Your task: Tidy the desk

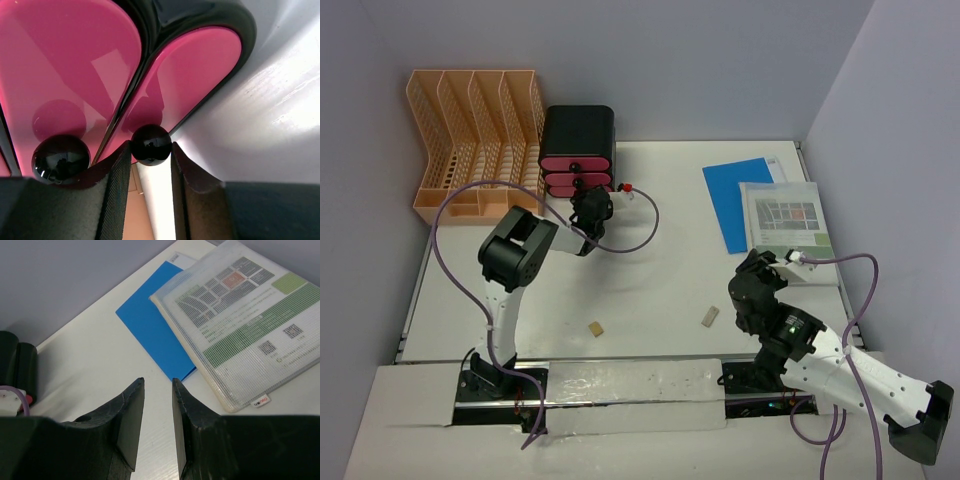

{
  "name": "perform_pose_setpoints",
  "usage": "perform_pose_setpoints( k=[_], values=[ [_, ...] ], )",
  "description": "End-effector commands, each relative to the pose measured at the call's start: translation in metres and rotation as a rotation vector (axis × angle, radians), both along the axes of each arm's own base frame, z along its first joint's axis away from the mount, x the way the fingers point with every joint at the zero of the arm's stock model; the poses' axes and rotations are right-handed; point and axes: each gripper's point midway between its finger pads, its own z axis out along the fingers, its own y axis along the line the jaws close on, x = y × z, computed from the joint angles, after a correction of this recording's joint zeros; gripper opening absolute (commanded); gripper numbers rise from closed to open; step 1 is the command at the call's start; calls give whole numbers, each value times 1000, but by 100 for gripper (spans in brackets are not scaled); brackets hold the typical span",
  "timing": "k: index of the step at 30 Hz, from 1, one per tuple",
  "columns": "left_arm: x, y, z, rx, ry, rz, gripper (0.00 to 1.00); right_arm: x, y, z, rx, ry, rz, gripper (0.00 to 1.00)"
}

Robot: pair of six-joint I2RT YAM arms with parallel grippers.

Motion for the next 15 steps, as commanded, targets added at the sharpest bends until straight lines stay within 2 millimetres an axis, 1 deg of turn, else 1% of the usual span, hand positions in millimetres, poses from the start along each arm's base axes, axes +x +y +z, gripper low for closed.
perform_pose_setpoints(
  k=[1,6,7,10,11,15],
  values=[
    [12,-12,14,-39,-58,-18,26,-1,-9,16,13,-46,-61,36],
    [11,-9,5,-21,-40,-9,27,-2,-11,16,20,-51,-62,36],
    [12,-8,5,-20,-42,-9,24,-2,-11,15,20,-50,-62,36],
    [10,-6,4,-20,-41,-1,4,-2,-11,16,23,-50,-60,36],
    [9,-5,3,-24,-37,2,0,-2,-11,16,24,-51,-60,36],
    [-1,-3,3,-33,-12,0,0,-3,-11,15,26,-50,-62,36]
  ],
)
